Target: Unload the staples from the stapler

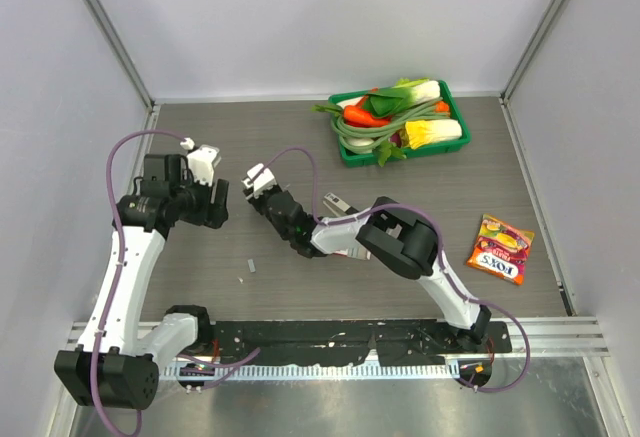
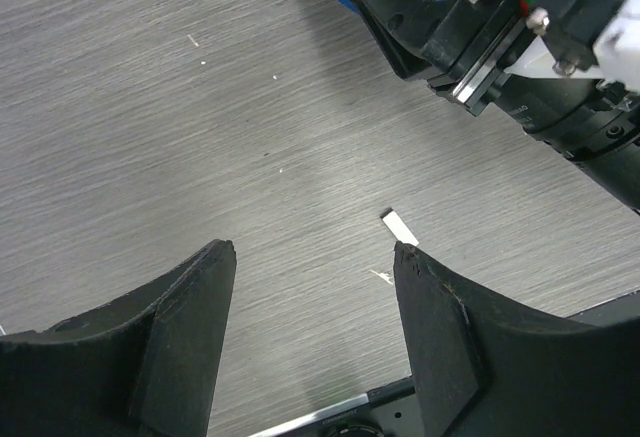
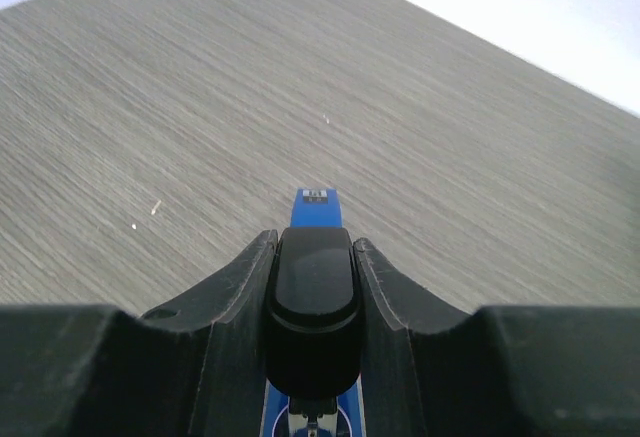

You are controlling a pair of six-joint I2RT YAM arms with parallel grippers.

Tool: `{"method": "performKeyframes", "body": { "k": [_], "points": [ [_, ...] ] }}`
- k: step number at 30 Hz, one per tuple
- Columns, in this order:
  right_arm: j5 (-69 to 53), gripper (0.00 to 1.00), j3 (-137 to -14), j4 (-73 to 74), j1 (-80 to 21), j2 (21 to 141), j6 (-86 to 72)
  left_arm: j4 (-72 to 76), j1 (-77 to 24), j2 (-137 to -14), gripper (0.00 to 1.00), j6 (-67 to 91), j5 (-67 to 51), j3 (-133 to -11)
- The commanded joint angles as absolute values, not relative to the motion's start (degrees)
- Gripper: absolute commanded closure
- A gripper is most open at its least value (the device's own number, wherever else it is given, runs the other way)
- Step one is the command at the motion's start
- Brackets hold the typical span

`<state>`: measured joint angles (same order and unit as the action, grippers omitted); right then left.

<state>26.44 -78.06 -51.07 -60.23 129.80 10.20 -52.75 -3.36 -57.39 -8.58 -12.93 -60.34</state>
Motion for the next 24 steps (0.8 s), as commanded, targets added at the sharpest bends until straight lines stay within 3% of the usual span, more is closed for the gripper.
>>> {"method": "performKeyframes", "body": {
  "k": [1,4,5,11,16,21,22,24],
  "points": [
    [31.55,0.8,-78.48,-39.96,-60.12,122.79,4.51,-50.46,-2.99,-57.04,0.32,-6.33,-13.71,-59.68],
    [30.24,0.67,-78.05,-33.23,-60.21,120.33,1.59,-49.22,-2.99,-57.04,0.32,-5.54,-13.36,-59.94],
    [30.15,0.57,-77.52,-32.27,-60.12,119.02,0.89,-49.13,-2.99,-56.95,0.32,-5.28,-13.27,-60.12],
    [27.69,0.36,-80.76,-19.79,-60.21,116.55,-3.24,-49.13,-2.99,-56.16,0.32,-4.75,-12.66,-61.26],
    [28.38,0.3,-80.25,-10.39,-59.51,111.11,-6.06,-49.48,-2.99,-54.93,0.32,-5.1,-11.6,-61.0],
    [26.64,0.24,-74.37,1.28,-51.96,103.11,-13.87,-51.58,-2.99,-55.37,0.31,-6.32,-13.0,-61.26],
    [26.2,0.23,-73.31,2.8,-50.64,100.31,-13.45,-52.46,-2.99,-57.2,0.26,-6.5,-13.09,-61.61],
    [29.68,0.23,-68.84,4.48,-49.31,97.13,-10.48,-53.96,-2.99,-58.88,0.25,-5.8,-10.91,-62.4]
  ]
}}
